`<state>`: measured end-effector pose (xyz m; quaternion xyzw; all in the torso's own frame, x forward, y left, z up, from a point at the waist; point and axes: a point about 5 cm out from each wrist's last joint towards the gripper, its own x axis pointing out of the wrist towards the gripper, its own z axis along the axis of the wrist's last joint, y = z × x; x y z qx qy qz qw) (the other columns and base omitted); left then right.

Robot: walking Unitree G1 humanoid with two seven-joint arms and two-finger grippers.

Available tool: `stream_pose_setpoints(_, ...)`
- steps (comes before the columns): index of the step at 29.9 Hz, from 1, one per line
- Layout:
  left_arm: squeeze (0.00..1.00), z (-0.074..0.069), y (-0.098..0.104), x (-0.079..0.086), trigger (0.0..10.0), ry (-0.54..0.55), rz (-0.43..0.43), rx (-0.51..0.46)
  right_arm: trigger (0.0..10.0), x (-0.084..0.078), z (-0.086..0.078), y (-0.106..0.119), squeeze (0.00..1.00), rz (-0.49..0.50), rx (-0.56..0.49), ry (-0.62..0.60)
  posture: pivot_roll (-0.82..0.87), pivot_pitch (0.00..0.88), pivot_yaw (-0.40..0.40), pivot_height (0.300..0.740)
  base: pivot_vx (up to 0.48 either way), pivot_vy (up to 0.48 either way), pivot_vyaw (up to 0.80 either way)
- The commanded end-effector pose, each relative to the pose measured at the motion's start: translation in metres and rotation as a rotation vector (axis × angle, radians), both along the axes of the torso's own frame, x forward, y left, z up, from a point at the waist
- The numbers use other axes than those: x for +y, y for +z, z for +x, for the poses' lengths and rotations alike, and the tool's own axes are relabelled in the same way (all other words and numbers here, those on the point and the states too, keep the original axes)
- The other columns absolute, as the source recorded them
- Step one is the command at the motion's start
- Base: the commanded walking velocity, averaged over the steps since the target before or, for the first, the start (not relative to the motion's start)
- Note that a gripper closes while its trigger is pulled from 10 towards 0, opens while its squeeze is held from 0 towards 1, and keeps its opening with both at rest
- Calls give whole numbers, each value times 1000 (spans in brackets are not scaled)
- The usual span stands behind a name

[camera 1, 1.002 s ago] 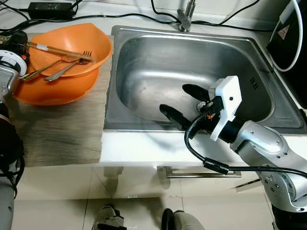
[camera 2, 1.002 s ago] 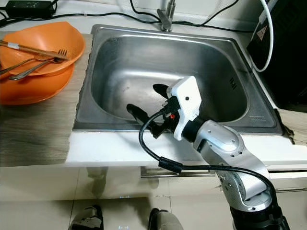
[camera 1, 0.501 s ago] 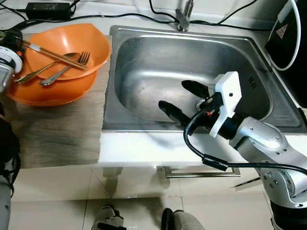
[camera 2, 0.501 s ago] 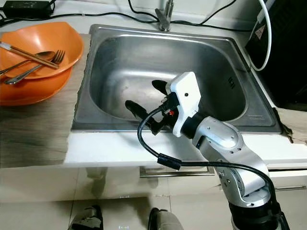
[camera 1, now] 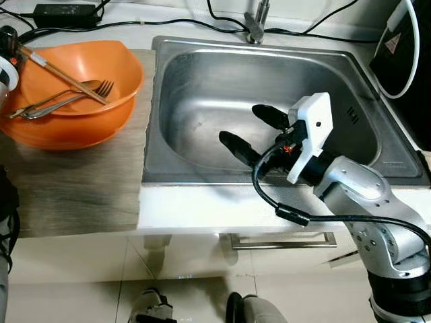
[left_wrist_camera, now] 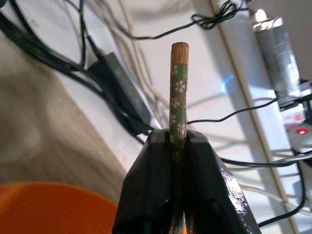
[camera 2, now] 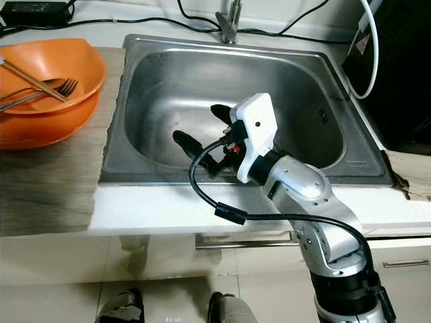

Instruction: Kitchen organization

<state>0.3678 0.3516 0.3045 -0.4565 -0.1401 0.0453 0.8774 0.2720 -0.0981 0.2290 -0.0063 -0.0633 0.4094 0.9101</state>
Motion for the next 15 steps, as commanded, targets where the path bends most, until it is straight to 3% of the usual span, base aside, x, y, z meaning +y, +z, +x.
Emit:
stream_pose_setpoints(1, 0, 1, 13, -3, 0, -6, 25, -21, 10000, 3, 4, 2, 0, 0, -26, 1, -41, 109, -69, 740, 0, 0, 0)
stream_pose_setpoints(6, 0, 1, 35, -5, 0, -12, 13, -112, 10000, 4, 8, 5, 0, 28, -54, -24, -29, 100, -61, 740, 0, 0, 0)
stream_pose_setpoints(8, 0, 1, 53, -10, 0, -37, 14, -173, 10000, 2, 13, 8, 0, 64, -71, -70, -7, 86, -54, 740, 0, 0, 0)
stream_pose_setpoints(12, 0, 4, 84, -29, 0, -111, 47, -244, 10000, 0, 19, 17, 0, 136, -110, -129, 24, 64, -44, 740, 0, 0, 0)
stream_pose_setpoints(15, 0, 8, 94, -45, 0, -173, 94, -255, 10000, 1, 22, 25, 0, 170, -138, -141, 34, 54, -45, 740, 0, 0, 0)
